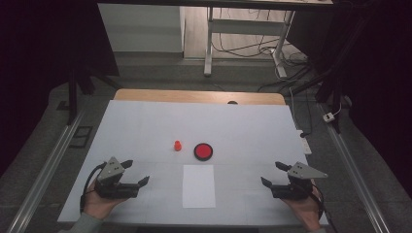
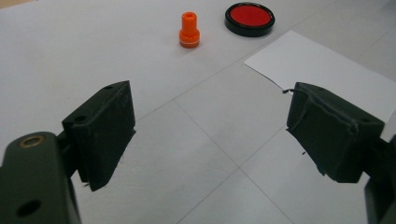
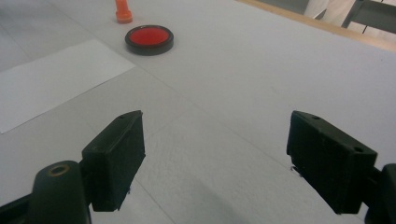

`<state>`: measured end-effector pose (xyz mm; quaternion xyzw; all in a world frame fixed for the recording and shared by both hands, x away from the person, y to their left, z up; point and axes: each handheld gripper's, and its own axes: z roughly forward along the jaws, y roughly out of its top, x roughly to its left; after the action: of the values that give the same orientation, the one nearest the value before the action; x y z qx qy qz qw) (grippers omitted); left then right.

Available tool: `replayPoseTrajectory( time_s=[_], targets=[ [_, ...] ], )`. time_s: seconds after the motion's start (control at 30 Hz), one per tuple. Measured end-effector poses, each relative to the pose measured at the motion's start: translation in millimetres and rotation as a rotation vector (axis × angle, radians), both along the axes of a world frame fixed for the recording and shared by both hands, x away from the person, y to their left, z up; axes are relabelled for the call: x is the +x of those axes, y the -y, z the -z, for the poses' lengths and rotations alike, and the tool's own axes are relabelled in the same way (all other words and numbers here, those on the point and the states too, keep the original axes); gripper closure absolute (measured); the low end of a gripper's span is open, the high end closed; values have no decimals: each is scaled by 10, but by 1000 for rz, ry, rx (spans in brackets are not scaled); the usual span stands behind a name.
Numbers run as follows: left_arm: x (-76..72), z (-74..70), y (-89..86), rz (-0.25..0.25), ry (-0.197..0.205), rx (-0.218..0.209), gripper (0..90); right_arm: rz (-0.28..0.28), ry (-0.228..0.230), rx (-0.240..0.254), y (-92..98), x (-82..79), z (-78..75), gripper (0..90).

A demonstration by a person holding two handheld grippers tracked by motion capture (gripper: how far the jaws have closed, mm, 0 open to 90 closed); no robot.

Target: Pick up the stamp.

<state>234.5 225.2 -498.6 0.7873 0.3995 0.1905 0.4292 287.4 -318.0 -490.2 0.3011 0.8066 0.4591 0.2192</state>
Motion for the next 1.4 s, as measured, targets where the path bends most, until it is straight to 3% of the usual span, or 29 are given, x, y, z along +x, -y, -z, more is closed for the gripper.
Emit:
replayPoseTrajectory(
  time_s=[0.13,0.43,0.7,1.0,1.4],
  targets=[
    [-10,3,14,1,-3,4,159,-14,-4,12,-7,34,17,196],
    [-5,20,12,3,-2,18,159,-41,-38,-15,-77,91,111,203],
    [-39,19,-39,-8,2,0,162,-54,-49,-40,-173,102,140,206],
    [-14,32,-32,-9,-1,4,164,-38,-40,-48,-162,112,123,218],
    [69,30,9,-7,-8,9,169,-57,-30,-55,-222,116,122,223]
  ],
)
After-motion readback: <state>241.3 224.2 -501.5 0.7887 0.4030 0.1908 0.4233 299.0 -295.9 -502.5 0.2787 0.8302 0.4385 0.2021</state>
